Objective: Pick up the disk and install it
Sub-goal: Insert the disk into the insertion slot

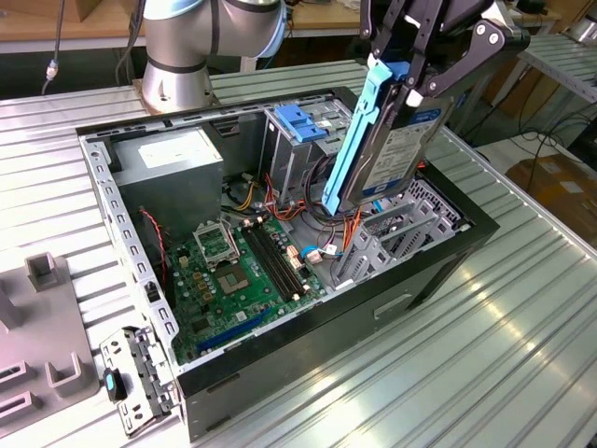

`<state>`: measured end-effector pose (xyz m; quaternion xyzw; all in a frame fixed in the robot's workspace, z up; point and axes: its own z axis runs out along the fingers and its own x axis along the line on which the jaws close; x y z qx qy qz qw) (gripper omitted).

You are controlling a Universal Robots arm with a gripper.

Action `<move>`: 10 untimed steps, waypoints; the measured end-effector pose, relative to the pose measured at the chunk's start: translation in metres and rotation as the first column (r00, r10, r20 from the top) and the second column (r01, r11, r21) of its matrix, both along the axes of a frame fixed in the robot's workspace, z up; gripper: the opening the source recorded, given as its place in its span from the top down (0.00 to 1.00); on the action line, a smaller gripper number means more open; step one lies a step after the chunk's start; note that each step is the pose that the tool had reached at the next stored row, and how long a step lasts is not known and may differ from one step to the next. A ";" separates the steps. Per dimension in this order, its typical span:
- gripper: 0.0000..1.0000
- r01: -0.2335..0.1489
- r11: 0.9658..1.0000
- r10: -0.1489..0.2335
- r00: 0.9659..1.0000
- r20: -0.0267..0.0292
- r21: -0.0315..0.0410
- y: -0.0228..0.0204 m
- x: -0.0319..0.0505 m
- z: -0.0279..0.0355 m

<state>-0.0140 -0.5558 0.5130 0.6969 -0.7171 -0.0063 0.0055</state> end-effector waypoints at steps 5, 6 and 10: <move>0.63 0.000 1.000 0.000 1.000 0.000 0.000 0.0000 0.0009 0.0000; 0.63 0.000 1.000 0.000 1.000 0.000 0.000 0.0000 0.0009 -0.0001; 0.63 0.000 1.000 0.000 1.000 0.000 0.000 0.0000 0.0010 0.0000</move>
